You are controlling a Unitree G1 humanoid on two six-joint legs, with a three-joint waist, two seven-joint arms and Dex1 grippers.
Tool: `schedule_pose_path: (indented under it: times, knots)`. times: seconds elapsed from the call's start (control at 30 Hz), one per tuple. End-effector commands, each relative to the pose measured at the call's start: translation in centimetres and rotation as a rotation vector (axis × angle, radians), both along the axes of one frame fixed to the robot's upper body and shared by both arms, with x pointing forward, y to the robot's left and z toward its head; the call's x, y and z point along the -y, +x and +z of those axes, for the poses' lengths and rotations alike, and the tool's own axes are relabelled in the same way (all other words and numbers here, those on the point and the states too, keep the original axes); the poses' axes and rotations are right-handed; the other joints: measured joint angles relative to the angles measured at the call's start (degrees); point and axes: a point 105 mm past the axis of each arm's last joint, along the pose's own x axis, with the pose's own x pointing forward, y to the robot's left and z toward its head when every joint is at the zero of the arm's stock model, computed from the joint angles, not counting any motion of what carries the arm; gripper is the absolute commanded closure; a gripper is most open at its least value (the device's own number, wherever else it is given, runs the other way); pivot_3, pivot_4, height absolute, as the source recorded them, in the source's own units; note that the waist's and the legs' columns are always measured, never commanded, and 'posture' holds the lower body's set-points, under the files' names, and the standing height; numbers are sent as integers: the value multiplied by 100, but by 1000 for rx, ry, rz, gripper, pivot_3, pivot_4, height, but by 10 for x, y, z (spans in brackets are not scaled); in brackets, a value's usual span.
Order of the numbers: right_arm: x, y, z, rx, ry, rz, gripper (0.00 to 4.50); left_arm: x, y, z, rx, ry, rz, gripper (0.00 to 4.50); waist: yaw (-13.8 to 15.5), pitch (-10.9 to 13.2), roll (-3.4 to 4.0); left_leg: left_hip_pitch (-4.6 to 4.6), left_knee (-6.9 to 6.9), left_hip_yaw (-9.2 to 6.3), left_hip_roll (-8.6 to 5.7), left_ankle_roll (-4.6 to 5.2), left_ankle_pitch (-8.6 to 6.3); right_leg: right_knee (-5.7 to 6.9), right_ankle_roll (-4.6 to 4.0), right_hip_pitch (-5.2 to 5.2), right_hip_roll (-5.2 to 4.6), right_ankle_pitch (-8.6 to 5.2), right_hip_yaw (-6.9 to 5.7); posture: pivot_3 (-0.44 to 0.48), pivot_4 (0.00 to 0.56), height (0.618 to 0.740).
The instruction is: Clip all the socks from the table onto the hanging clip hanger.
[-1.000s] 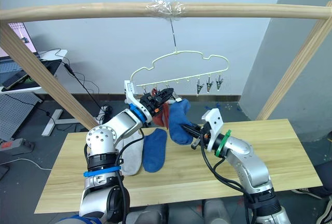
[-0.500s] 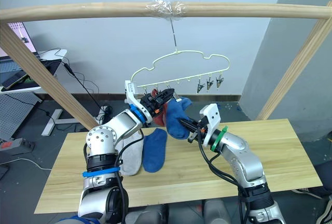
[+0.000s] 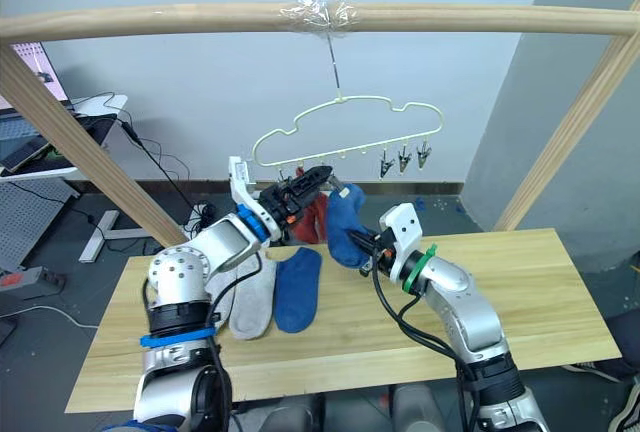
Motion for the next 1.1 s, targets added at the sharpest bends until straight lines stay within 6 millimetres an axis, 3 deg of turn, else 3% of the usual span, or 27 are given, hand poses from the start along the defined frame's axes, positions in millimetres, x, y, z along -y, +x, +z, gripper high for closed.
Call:
schedule_pose_path:
  times: [0.03,0.07,0.13,0.27,0.37,0.53,0.77,0.9,0.97,1.1]
  knots:
    - [4,9,7,42,4,-72,4500,0,-25,-2,104,266,-76,28,8,0,1,0,-8,4,0,-1,0,1,-2,-4,0,-1,5,-125,133,740]
    - [5,11,6,42,1,-85,4500,-4,-30,-8,135,399,-65,28,8,0,1,0,-8,5,0,0,0,2,-3,-6,0,-2,7,-118,130,740]
    - [9,14,5,43,-1,-109,3988,-14,-36,-19,197,624,1,0,25,0,1,-7,-17,14,1,-1,0,2,-6,-21,0,-2,16,-109,127,740]
    - [13,16,4,36,14,-121,2680,-14,-49,-15,304,610,-11,0,76,0,1,-20,-25,31,2,-1,1,5,-8,-51,-1,-1,34,-95,124,740]
    - [19,14,-1,26,-15,-126,1676,-7,-65,-10,356,502,-82,0,100,0,1,-22,-25,32,4,-1,1,4,-8,-51,-1,-2,33,-89,123,740]
    - [37,9,2,41,-60,-204,14,-13,-85,-20,436,514,-126,0,130,0,1,-22,-33,42,10,0,0,4,-19,-57,-1,-8,34,-80,125,740]
    - [48,11,39,153,-27,-363,14,-17,-96,-19,583,554,-111,0,198,0,1,-18,-36,57,38,0,0,6,-55,-59,10,-22,31,-83,130,740]
    - [44,20,56,212,4,-420,1245,-19,-93,-8,662,550,-76,0,205,0,1,-17,-35,94,67,0,0,6,-65,-59,25,-20,31,-82,133,740]
    - [43,27,60,221,25,-447,1245,-21,-89,-4,708,583,-59,0,203,0,1,-16,-35,96,72,0,0,6,-67,-59,31,-18,32,-79,132,740]
    - [41,40,67,231,73,-491,2125,-18,-82,0,790,622,-39,0,199,0,1,-10,-36,100,81,0,0,7,-68,-59,44,-8,32,-77,133,740]
